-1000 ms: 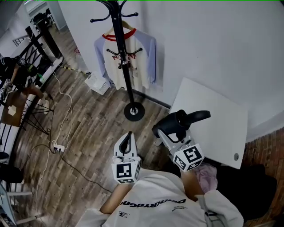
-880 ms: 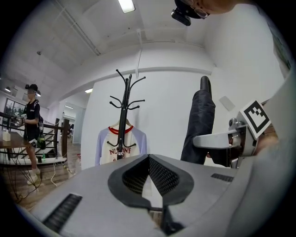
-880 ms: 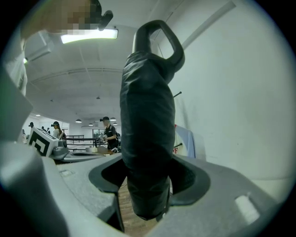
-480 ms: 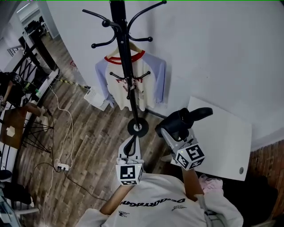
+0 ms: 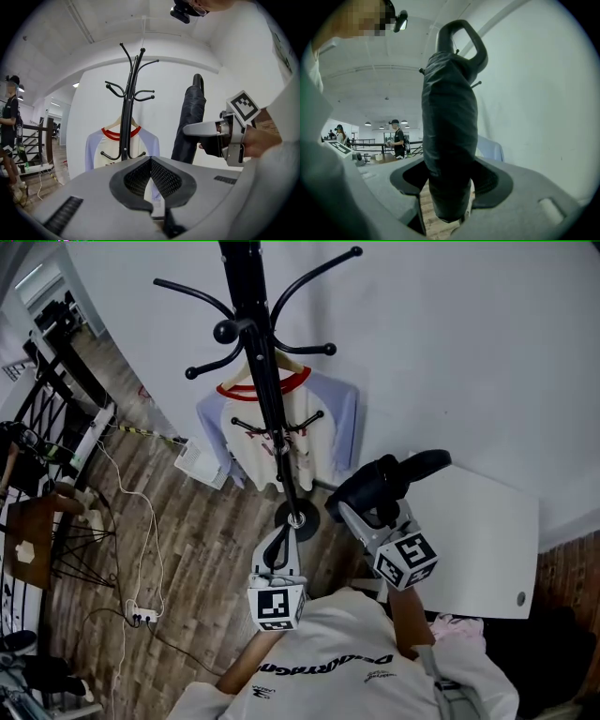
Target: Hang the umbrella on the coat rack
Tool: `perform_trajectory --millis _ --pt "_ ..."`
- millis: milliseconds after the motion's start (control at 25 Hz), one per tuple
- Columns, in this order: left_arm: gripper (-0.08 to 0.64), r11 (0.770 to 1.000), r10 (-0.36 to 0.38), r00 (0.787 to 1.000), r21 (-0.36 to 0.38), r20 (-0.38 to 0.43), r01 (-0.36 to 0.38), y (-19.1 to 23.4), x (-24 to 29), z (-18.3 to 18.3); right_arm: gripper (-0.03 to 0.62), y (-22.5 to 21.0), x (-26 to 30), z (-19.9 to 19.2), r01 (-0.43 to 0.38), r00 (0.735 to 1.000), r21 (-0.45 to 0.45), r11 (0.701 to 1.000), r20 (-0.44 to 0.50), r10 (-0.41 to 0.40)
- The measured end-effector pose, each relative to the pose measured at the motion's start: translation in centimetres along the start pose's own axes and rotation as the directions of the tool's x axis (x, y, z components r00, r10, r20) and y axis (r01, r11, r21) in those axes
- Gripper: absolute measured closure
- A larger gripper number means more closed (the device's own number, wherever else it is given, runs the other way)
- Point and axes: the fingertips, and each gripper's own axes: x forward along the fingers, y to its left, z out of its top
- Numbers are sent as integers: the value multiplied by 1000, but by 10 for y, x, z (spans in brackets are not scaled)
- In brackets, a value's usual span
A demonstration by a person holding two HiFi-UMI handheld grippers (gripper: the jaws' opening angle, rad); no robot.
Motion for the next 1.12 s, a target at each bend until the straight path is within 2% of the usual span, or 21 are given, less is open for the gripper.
perform_trajectory --millis 320,560,800,1000,1120 --pt "563 998 61 998 -2 7 -61 12 29 -2 328 -24 36 28 -80 997 -16 997 1 80" --pt "563 998 64 998 6 -1 -64 5 40 -3 328 -43 57 50 -99 995 -51 994 4 99" --pt "563 997 72 997 29 -14 -71 3 45 -8 328 -49 79 51 -171 984 -72 983 -68 166" --pt "563 996 88 994 32 -63 -86 6 42 -22 328 -48 99 48 -243 965 -59 968 -117 235" --pt "563 994 110 992 34 -59 -108 12 39 -24 328 -45 111 46 -277 952 -75 958 -155 263"
